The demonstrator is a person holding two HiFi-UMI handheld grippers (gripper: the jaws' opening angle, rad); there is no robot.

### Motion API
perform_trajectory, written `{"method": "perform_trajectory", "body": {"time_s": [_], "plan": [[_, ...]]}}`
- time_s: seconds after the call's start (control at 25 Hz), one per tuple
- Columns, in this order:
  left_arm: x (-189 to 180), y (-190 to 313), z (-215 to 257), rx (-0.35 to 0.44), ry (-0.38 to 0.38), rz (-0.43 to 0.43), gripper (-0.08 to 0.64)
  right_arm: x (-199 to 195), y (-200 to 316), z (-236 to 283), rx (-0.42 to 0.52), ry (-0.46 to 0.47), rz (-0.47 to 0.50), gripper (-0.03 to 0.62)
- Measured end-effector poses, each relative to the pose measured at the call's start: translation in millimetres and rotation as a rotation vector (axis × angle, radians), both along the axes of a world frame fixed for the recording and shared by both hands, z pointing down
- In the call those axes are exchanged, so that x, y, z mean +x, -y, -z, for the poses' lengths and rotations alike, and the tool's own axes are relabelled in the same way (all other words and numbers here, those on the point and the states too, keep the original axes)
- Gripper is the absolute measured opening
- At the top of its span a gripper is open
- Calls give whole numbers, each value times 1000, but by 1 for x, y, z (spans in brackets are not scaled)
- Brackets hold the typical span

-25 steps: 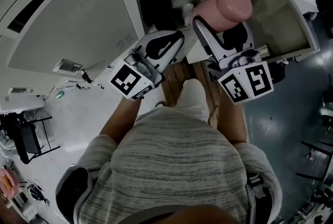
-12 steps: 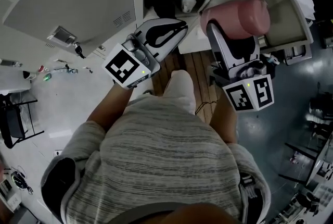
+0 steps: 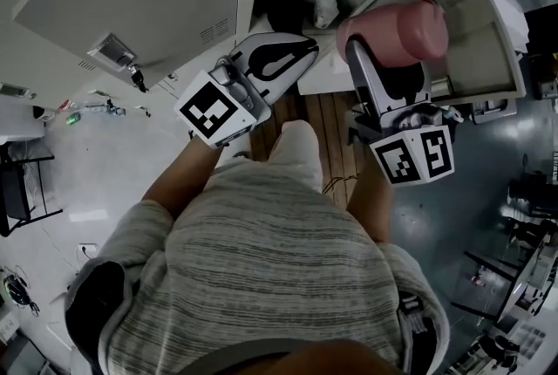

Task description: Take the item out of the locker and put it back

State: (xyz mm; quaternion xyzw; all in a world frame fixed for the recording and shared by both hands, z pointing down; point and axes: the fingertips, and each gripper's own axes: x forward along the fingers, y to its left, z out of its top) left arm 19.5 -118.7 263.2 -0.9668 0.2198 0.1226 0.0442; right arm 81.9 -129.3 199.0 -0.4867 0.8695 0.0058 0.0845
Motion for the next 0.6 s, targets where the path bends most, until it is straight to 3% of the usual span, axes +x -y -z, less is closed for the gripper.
{"method": "perform_trajectory", "body": {"time_s": [0.6], "plan": [[-6,48,-8,-28,19,26,8,-28,101,-12,-51,-82,55,354]]}}
